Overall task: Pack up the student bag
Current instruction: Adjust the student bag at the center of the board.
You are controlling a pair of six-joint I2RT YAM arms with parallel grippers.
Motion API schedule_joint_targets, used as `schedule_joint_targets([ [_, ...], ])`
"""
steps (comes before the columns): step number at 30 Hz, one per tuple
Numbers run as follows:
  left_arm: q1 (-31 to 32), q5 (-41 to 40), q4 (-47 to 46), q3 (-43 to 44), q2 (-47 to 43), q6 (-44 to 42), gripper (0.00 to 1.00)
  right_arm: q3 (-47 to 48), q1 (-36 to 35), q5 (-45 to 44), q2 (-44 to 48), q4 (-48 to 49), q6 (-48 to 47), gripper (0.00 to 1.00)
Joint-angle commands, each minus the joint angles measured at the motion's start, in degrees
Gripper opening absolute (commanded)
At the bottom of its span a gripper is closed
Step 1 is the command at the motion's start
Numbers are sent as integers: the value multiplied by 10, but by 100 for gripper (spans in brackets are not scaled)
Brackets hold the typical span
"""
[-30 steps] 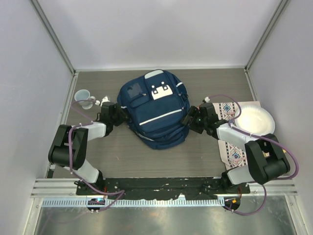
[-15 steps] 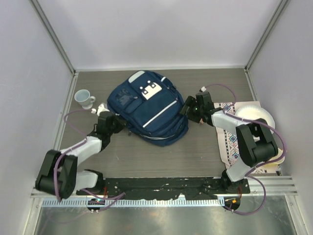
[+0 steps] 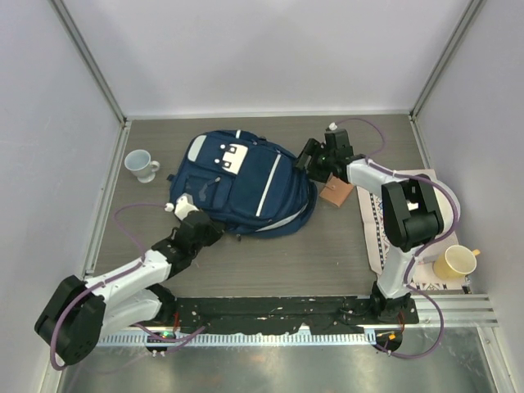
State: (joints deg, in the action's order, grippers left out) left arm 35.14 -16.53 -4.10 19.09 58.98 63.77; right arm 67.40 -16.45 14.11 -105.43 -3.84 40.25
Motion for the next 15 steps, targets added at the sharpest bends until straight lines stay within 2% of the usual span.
schedule_joint_targets([
  [1, 25, -29, 14, -1, -29, 42, 0, 67, -3, 31, 5, -25, -40, 73],
  [5, 28, -39, 24, -3, -43, 52, 0, 70, -3, -84, 64, -70, -86, 75],
  [8, 29, -45, 23, -7, -53, 58, 0, 51, -3, -138, 132, -84, -104, 78],
  [10, 30, -48, 21, -6, -62, 58, 0, 21, -8, -138, 169, -79, -112, 80],
  [11, 30, -48, 21, -5, -64, 56, 0, 6, -13, -162, 214, -66, -113, 81],
  [14, 30, -52, 23, 4, -77, 44, 0, -73, -74, -220, 308, -22, -121, 85],
  [15, 30, -59, 25, 7, -81, 43, 0, -90, -102, -292, 330, -19, -135, 89],
])
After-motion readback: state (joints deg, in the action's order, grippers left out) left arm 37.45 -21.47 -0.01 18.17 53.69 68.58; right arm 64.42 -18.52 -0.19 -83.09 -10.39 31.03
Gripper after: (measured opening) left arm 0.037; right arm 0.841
